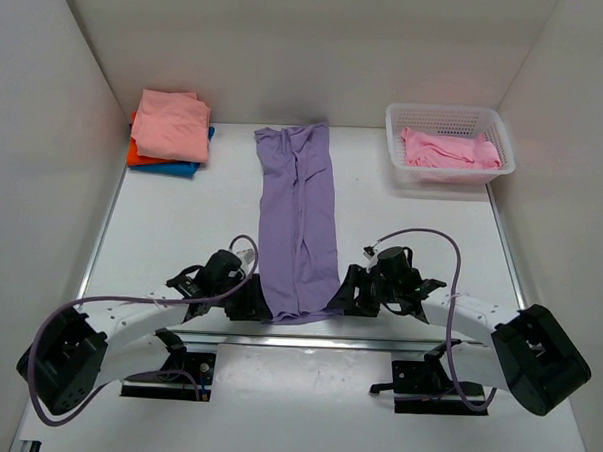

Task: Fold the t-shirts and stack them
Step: Grab the bottom of the folded rectangular tshirt with both arms

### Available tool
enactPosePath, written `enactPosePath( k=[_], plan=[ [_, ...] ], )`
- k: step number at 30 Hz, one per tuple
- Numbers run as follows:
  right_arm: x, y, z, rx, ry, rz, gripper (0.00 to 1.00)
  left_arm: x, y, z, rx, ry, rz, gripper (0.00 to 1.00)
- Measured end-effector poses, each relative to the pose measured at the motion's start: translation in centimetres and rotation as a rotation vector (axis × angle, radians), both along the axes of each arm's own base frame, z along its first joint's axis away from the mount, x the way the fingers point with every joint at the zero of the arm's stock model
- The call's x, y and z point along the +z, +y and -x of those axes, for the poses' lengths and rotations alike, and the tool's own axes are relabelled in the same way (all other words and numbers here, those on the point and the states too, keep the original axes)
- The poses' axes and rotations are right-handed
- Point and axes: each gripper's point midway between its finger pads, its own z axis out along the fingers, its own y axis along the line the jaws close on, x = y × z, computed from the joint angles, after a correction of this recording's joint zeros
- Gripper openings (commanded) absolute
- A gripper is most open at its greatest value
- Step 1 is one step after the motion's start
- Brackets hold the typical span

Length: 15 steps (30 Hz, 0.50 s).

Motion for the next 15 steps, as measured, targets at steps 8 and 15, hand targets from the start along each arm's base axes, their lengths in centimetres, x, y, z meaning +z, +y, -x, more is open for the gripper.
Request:
enactPosePath(
  k=[8, 15],
  plan=[
    [-1.8, 0.9, 1.3, 0.057, 0.059, 0.017, 0.00, -1.0, -0.4, 0.1, -0.001, 0.036, -0.010, 0.00],
    [-1.9, 1.8, 4.5, 0.159, 0.083, 0.039, 0.00, -1.0, 0.6, 1.7, -0.055, 0.034, -0.038, 0.00]
  ],
)
